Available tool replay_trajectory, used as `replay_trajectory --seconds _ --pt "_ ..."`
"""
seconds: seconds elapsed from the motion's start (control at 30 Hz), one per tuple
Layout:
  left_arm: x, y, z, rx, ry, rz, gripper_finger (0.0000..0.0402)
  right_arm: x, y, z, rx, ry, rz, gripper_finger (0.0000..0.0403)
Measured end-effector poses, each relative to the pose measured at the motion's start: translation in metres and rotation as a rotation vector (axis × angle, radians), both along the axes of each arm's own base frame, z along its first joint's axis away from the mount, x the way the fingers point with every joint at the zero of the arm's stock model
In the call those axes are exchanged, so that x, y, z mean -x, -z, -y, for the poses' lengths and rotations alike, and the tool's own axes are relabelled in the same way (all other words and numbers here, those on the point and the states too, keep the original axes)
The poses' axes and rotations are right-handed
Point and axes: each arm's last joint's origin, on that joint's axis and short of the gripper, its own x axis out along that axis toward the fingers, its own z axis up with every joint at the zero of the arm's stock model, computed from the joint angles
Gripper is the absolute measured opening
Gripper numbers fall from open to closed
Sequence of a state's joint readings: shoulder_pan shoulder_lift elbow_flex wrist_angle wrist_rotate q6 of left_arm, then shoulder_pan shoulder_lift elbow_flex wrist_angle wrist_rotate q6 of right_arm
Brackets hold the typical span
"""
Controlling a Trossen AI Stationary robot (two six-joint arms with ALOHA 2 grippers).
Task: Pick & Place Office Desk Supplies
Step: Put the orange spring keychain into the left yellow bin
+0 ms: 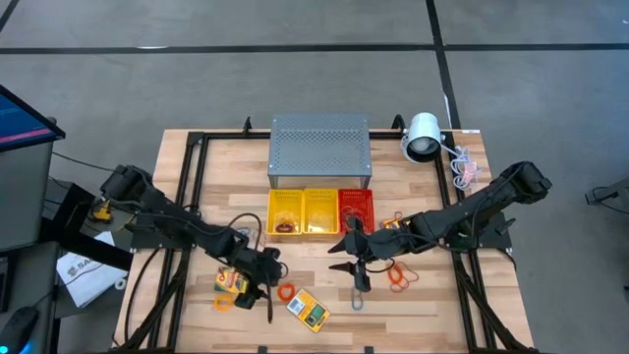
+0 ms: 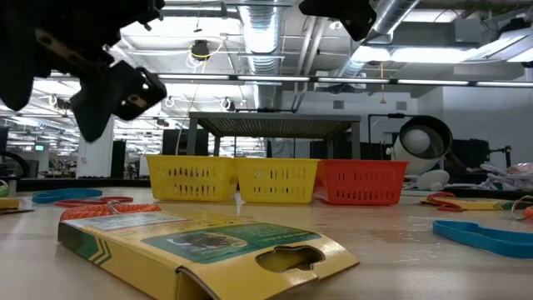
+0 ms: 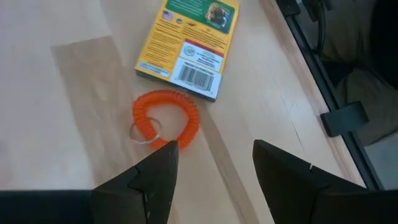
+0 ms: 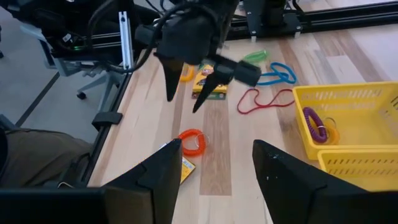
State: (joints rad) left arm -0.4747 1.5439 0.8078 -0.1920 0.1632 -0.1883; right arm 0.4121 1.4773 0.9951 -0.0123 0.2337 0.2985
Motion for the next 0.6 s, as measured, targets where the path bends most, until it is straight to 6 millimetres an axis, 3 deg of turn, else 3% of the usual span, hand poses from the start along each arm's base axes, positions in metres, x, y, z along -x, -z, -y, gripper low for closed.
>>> replay_trajectory --seconds 0.2,0.47,0.6 --pt "-0.004 0.009 0.003 -0.010 0.027 0.001 0.0204 0.000 0.000 0.000 0.003 -0.002 -0.002 0.0188" --pt "-0.015 -0.007 0.009 0.016 0.074 0.080 0.0204 0.000 0.000 0.000 0.003 -0.001 -0.002 0.0188" --pt "-0.019 -0.005 0.011 0.007 0.084 0.083 0.0204 0.000 0.000 0.000 0.003 -0.002 -0.002 0.0188"
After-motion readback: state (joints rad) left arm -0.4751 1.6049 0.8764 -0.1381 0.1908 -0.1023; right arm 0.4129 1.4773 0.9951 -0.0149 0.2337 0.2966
